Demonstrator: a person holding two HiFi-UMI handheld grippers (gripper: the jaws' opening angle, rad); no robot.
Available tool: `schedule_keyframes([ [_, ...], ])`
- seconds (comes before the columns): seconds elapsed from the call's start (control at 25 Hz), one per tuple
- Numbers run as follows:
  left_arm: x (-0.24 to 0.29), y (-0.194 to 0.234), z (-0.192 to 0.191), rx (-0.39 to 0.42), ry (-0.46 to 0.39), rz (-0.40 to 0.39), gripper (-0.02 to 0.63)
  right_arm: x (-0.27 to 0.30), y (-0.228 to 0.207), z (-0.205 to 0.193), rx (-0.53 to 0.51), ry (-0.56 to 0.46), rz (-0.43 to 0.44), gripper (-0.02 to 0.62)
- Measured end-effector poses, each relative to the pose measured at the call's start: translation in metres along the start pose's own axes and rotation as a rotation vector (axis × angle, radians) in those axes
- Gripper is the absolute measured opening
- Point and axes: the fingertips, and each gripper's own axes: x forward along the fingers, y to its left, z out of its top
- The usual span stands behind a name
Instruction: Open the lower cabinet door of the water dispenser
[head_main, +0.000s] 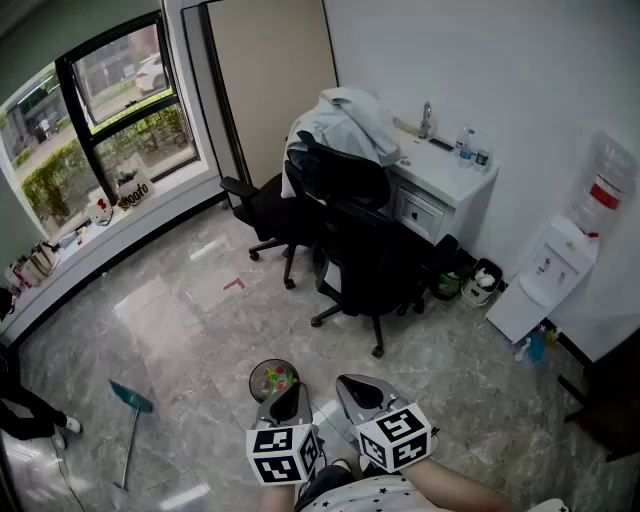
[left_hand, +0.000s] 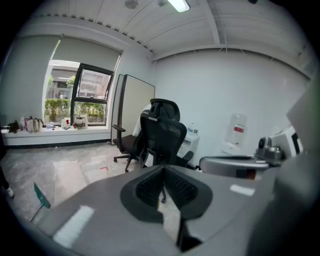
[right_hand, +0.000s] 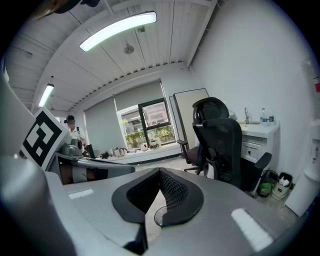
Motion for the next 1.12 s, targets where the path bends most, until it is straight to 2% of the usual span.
schedule_keyframes([
  [0.24, 0.038, -0.038, -0.014, 0.037, 0.056, -0.112, 0.006, -0.013, -0.038, -0.015, 0.055, 0.009, -0.076, -0.006],
  [0.48, 0.085, -0.107, -0.015, 0.130, 0.118, -0.263, 0.006, -0.046, -0.107, -0.019, 0.127, -0.022, -0.233, -0.006],
  [0.72, 0.146, -0.198, -0.012, 0.201, 0.153, -0.362, 0.006, -0.086, -0.206, -0.022, 0.174, -0.042, -0.342, -0.006],
  [0.88, 0.192, -0.270, -0.007, 0.208, 0.173, -0.423, 0.007, -0.116, -0.283, -0.012, 0.193, -0.054, -0.396, -0.006],
  [1.12, 0.266, -0.377, 0.004, 0.209, 0.188, -0.447, 0.007, -0.170, -0.404, -0.002, 0.199, -0.054, -0.452, -0.006],
])
